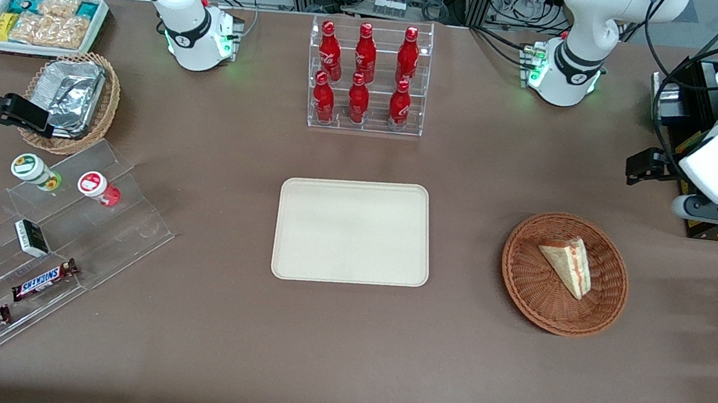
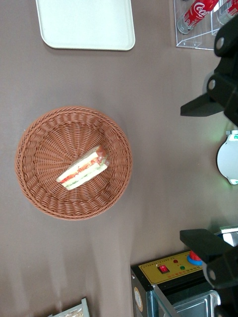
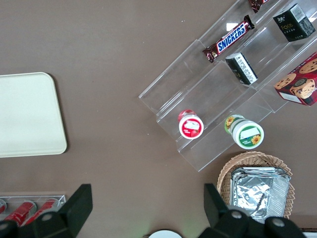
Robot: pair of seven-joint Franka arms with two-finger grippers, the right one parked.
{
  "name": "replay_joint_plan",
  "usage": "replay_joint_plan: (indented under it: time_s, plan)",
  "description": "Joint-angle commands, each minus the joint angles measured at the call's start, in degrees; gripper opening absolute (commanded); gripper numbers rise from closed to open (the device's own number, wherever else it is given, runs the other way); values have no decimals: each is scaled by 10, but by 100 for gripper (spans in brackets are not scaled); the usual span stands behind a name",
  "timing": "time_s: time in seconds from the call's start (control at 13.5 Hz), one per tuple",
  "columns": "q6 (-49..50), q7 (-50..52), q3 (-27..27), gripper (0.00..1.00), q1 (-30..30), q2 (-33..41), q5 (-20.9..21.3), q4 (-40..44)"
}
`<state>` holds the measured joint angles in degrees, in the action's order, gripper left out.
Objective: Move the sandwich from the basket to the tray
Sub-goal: 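Move the left gripper over the wrapped sandwich in the wicker basket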
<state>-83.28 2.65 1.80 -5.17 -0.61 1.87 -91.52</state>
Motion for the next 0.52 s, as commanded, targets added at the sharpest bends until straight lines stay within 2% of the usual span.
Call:
replay_joint_plan:
  time_s: [0.0, 0.44]
  plan:
    - [9, -2, -1, 100, -1, -5, 7, 15]
    - [-53, -3, -3, 100, 0, -13, 2, -37]
